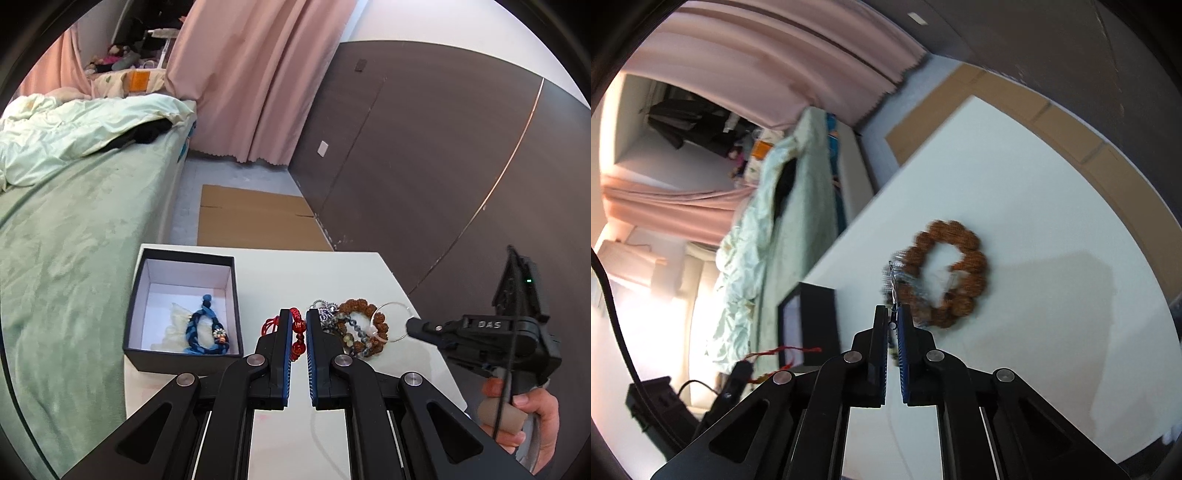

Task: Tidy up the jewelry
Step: 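Carry the red bracelet with the left tool and drop it into the box, then return the left tool to the pile and open it over the bead bracelets, then grasp the black and green bead bracelet with the left tool and lift, then carry the bead bracelet with the left tool and release it into the box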

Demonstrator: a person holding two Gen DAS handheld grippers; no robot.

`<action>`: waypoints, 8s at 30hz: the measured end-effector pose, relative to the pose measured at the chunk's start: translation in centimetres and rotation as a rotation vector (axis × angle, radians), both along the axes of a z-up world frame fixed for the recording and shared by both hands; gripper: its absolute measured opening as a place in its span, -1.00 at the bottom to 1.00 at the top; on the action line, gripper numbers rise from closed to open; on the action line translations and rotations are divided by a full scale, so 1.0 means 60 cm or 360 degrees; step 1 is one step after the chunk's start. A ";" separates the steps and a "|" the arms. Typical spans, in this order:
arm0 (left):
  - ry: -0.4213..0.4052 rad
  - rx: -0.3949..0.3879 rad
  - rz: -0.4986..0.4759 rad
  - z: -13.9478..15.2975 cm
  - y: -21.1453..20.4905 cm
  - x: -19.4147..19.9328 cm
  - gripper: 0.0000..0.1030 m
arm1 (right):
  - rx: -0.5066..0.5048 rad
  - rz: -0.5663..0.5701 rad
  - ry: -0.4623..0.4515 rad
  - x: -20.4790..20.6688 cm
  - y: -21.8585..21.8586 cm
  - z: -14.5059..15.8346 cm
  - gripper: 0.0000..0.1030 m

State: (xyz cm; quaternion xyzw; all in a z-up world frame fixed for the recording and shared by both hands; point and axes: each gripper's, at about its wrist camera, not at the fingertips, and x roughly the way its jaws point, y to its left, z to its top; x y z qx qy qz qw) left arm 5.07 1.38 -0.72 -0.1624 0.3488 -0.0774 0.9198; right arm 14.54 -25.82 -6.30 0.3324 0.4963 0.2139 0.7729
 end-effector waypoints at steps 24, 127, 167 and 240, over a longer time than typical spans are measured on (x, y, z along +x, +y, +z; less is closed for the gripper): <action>-0.0088 -0.0092 0.0177 0.033 0.096 -0.007 -0.86 | 0.0331 0.0296 -0.0299 -0.022 0.111 0.050 -0.87; 0.0392 0.0250 -0.0296 -0.149 -0.194 0.091 -0.46 | -0.0203 -0.0055 0.0154 -0.019 -0.100 -0.013 0.35; 0.0179 -0.0023 -0.0145 -0.051 -0.062 0.068 -0.84 | -0.0007 0.0057 0.0355 0.036 0.043 -0.110 -0.37; 0.0050 -0.0233 0.0515 0.001 0.198 0.059 0.46 | 0.0338 0.0488 -0.0265 0.025 0.283 0.009 -0.79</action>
